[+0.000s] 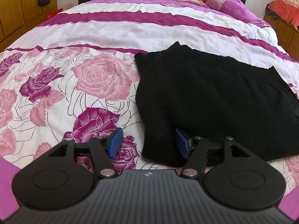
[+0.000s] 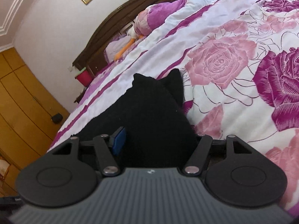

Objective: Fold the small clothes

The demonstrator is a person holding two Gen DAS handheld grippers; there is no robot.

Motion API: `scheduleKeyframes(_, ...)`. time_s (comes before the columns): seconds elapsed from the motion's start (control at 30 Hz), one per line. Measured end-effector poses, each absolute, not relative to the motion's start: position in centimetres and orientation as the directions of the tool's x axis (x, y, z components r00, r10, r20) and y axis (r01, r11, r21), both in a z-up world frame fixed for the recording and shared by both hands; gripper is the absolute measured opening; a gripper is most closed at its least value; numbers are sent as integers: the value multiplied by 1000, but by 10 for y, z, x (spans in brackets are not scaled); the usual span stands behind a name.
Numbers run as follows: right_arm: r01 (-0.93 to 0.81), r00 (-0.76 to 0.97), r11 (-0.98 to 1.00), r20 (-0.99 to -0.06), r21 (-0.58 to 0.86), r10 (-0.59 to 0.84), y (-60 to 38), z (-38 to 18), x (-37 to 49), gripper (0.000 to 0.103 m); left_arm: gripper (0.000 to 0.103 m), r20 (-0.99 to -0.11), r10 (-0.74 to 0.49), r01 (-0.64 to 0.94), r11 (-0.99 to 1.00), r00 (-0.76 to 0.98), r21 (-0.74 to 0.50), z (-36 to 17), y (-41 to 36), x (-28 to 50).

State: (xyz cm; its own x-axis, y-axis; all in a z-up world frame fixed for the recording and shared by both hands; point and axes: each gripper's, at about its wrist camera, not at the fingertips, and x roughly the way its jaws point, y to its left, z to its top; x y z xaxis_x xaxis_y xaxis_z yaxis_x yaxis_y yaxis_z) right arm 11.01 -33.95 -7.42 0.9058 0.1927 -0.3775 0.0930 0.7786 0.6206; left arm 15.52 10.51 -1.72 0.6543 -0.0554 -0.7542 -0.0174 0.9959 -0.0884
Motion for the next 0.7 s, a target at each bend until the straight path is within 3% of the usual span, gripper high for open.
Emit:
scheduleKeyframes(0.23,75,914,731,-340,678,222,-345,-77,115,62,69,-755,-38,-16,998,655,-65,-17,101,156)
scheduleKeyframes(0.3,78,914,709,-335,701,231,-345,-76,117,52,69,-757,-41,-19,997,652,-70,-17,101,157)
scheduleKeyframes(0.37,88,913,696,-338,712,230,-345,-76,120,31,69,-759,-43,-24,997,650,-77,-15,102,158)
scheduleKeyframes(0.47,96,910,680,-341,727,236,-346,-77,122,22,69,-757,-42,-32,996,652,-83,-11,104,156)
scheduleKeyframes(0.7,100,915,660,-330,745,234,-345,-61,122,18,69,-751,-37,-43,995,660,-87,-2,111,145)
